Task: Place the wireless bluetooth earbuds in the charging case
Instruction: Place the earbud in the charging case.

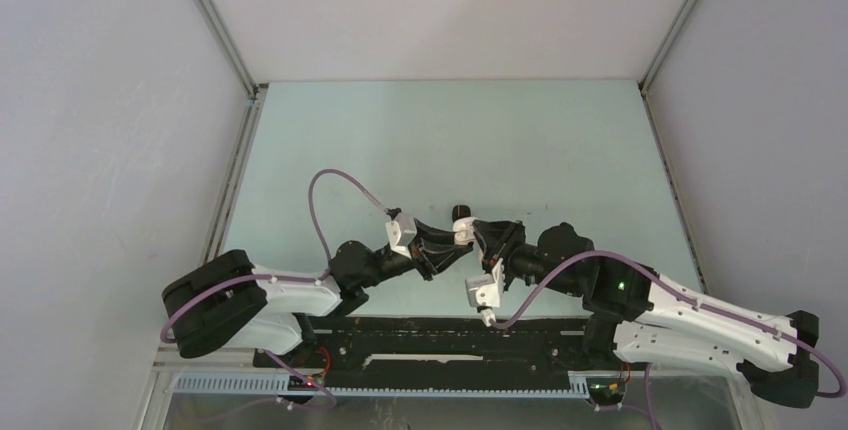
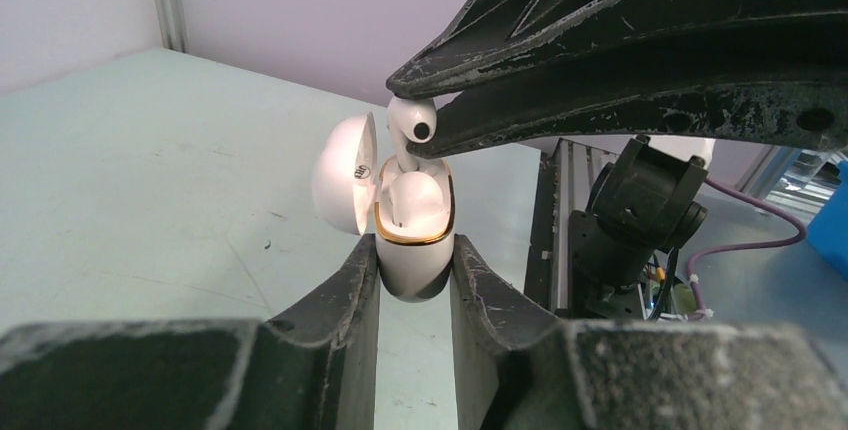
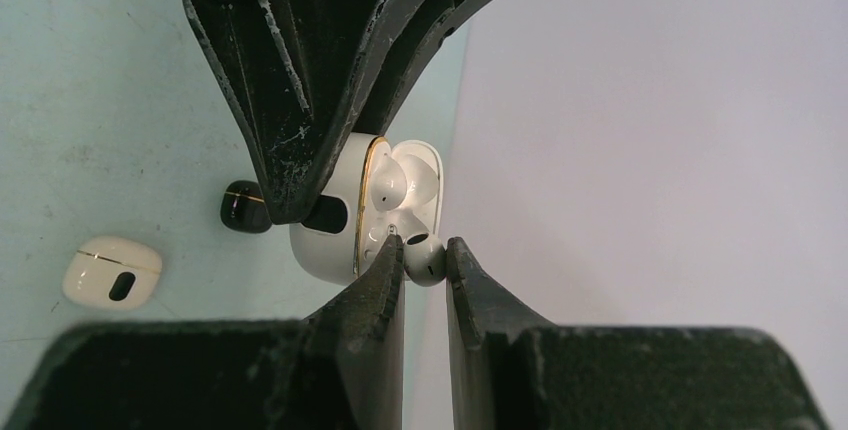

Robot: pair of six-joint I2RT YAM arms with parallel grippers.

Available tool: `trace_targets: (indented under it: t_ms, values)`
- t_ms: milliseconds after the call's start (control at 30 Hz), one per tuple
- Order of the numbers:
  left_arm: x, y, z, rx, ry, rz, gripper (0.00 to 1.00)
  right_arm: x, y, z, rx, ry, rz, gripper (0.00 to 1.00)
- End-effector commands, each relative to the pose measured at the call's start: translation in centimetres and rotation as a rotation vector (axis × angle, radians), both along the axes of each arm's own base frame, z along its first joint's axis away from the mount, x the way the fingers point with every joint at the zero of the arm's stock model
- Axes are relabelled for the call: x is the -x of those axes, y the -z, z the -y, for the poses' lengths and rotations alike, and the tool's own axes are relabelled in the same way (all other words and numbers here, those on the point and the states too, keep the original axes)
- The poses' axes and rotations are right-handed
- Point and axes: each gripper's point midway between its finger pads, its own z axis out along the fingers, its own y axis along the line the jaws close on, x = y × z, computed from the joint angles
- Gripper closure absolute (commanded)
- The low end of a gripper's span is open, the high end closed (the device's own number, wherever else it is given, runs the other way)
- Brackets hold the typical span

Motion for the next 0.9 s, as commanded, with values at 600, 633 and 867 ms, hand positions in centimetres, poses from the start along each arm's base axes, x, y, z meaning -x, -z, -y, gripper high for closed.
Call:
trace_targets:
  t_ms: [600, 633, 867]
  values:
    - [-0.3, -2.3, -0.8, 0.069, -0.034, 0.080, 1.00, -1.1, 0.1, -0.3, 0.016, 0.115, -0.010, 0.53]
    - [-0.3, -2.4, -0.9, 0.071, -0.035, 0.082, 1.00, -1.1, -0.1, -0.2, 0.014, 0.121, -0.014, 0.53]
    - [-0.4, -2.1, -0.9, 0.065, -0.036, 0.078, 1.00, -0.2, -2.1, -0.5, -0.016, 0.100, -0.096, 0.39]
